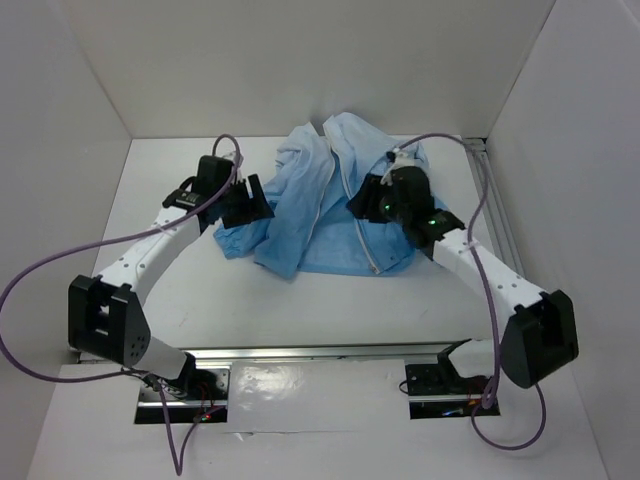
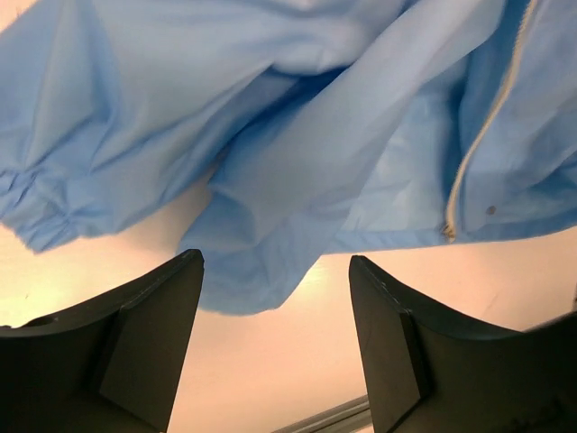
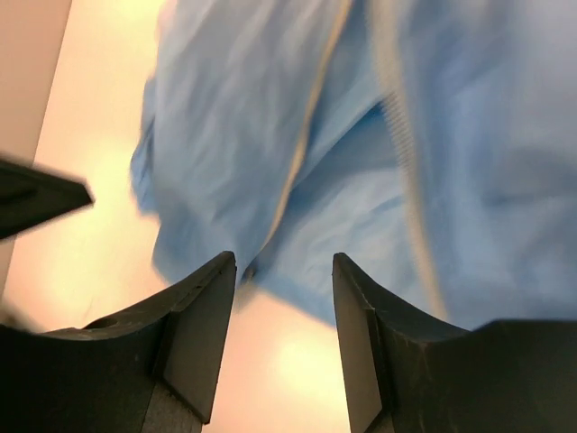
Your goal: Zip up the jacket
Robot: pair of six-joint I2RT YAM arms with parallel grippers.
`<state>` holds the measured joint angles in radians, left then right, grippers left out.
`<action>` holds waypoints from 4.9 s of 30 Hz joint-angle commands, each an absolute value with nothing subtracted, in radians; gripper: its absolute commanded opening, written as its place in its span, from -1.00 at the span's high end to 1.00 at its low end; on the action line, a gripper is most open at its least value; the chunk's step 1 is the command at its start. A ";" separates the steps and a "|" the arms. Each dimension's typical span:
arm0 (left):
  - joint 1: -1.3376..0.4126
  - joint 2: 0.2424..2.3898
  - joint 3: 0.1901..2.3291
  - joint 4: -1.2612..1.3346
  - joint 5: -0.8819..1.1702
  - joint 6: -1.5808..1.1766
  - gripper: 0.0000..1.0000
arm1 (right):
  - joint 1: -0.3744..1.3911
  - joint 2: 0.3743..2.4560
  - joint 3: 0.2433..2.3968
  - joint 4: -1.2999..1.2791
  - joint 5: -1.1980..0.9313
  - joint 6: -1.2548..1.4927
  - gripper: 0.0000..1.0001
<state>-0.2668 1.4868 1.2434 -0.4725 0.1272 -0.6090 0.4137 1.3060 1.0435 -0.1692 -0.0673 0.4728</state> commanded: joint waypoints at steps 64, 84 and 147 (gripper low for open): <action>-0.324 1.212 0.693 -0.075 0.586 -0.815 -0.80 | 0.681 1.582 0.787 0.569 -0.255 0.537 0.86; -0.517 1.410 0.987 -0.370 0.314 -0.425 -0.87 | 0.581 1.513 0.885 0.348 -0.529 0.512 0.86; -0.469 1.491 0.778 0.104 0.534 -0.787 1.00 | 0.454 1.334 0.845 -0.426 0.132 0.426 0.70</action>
